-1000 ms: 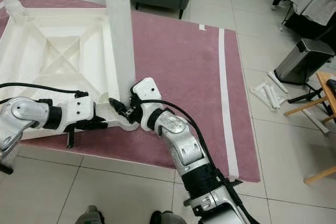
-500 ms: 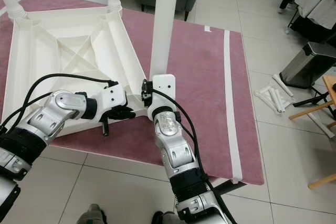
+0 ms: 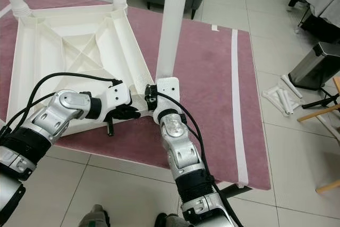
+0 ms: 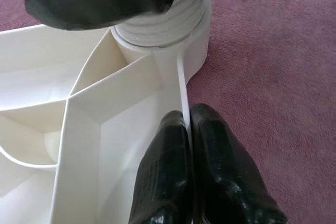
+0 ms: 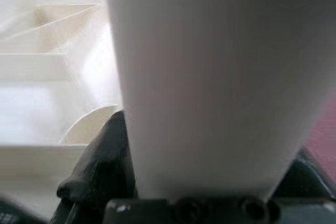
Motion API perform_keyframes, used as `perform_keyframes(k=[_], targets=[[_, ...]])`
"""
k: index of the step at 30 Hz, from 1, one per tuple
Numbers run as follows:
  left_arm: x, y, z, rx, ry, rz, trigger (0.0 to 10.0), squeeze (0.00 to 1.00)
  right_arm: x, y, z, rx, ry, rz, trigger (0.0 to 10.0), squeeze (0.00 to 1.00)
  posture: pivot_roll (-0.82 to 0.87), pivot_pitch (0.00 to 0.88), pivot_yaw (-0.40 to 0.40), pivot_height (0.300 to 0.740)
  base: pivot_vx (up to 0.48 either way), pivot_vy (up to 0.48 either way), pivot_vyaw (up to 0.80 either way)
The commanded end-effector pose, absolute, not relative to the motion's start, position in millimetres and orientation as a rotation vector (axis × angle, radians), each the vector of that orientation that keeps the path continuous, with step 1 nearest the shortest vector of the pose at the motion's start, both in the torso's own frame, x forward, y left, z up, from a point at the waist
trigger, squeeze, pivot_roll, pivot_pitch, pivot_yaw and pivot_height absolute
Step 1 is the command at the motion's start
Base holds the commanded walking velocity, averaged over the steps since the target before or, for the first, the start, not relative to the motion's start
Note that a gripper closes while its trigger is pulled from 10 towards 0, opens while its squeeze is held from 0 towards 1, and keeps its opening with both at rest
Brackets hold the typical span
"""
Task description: Building children table
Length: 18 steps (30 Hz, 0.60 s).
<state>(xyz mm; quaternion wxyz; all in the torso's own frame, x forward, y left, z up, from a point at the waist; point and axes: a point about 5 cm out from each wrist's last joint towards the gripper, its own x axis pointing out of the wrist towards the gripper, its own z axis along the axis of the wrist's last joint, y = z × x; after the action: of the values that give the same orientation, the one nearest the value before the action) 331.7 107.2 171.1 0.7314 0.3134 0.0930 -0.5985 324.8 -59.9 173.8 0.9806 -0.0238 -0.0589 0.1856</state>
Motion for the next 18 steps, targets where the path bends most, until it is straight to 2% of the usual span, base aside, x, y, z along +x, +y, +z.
perform_keyframes(k=[1, 2, 4, 6, 8, 10, 13, 18], targets=[[323, 97, 190, 0.739, 0.08, -1.418, 0.0, 0.0, 319, -53, 184, -0.035, -0.162, 0.532, 10.0, 0.0, 0.22, 0.126, -0.059, 0.74, 0.0, 0.0, 0.0], [321, 99, 189, 0.748, 0.081, -1.42, 0.0, 0.0, 318, -59, 191, -0.06, -0.178, 0.608, 10.0, 0.0, 0.22, 0.126, -0.059, 0.74, 0.0, 0.0, 0.0], [321, 99, 189, 0.748, 0.081, -1.42, 0.0, 0.0, 318, -59, 191, -0.06, -0.178, 0.608, 10.0, 0.0, 0.22, 0.126, -0.059, 0.74, 0.0, 0.0, 0.0], [313, 108, 187, 0.764, 0.088, -1.435, 0.0, 0.0, 319, -76, 199, -0.133, -0.179, 0.759, 10.0, 0.0, 0.22, 0.126, -0.06, 0.74, 0.0, 0.0, 0.0], [307, 114, 187, 0.77, 0.096, -1.453, 0.0, 0.0, 319, -84, 201, -0.166, -0.153, 0.835, 10.0, 0.0, 0.22, 0.127, -0.062, 0.74, 0.0, 0.0, 0.0], [307, 114, 187, 0.77, 0.096, -1.453, 0.0, 0.0, 319, -84, 201, -0.166, -0.153, 0.835, 10.0, 0.0, 0.22, 0.127, -0.062, 0.74, 0.0, 0.0, 0.0], [289, 131, 188, 0.775, 0.122, -1.513, 0.0, 0.0, 320, -95, 196, -0.253, -0.085, 0.993, 10.0, 0.0, 0.23, 0.131, -0.07, 0.74, 0.0, 0.0, 0.0], [275, 143, 190, 0.784, 0.153, -1.568, 0.0, 0.0, 322, -97, 191, -0.297, -0.038, 1.079, 10.0, 0.0, 0.24, 0.132, -0.075, 0.74, 0.0, 0.0, 0.0]])
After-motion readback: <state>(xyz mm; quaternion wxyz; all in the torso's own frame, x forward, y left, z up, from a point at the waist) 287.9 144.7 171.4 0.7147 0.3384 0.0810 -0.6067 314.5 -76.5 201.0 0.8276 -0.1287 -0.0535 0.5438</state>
